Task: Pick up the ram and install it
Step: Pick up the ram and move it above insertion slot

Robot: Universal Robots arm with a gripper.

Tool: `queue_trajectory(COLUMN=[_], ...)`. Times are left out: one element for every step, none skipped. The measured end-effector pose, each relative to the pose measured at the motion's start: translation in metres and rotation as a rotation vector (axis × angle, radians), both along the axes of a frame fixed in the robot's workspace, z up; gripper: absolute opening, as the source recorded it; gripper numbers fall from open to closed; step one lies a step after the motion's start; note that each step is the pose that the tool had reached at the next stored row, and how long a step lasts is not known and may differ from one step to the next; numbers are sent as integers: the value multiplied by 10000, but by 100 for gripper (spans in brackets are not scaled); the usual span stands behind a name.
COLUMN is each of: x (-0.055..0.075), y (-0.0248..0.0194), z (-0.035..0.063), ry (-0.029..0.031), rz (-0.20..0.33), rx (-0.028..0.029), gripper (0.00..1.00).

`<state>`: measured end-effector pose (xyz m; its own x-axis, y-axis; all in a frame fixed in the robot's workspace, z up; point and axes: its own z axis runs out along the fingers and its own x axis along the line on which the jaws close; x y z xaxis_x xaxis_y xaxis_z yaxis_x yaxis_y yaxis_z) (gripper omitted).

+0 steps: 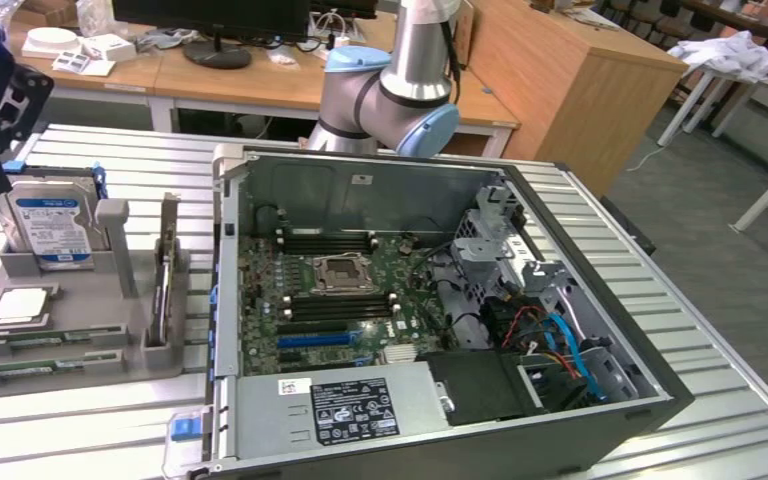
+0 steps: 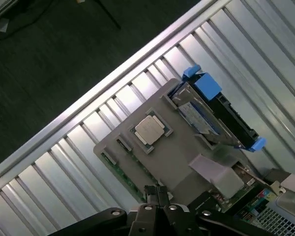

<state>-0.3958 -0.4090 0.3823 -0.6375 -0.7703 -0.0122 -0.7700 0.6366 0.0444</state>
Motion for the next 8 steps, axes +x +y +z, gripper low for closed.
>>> queue_trajectory(x=[0,0,0,0,0,0,0,1], y=[0,0,0,0,0,0,0,0], z=[0,-1,-1,-2,-2,-2,-3,-3], ry=[0,0,0,0,0,0,0,0], rz=[180,360,540,720,900,1091,1271,1451], rx=[0,0,-1,-1,0,0,0,0], gripper=[11,11,11,11,11,11,11,11])
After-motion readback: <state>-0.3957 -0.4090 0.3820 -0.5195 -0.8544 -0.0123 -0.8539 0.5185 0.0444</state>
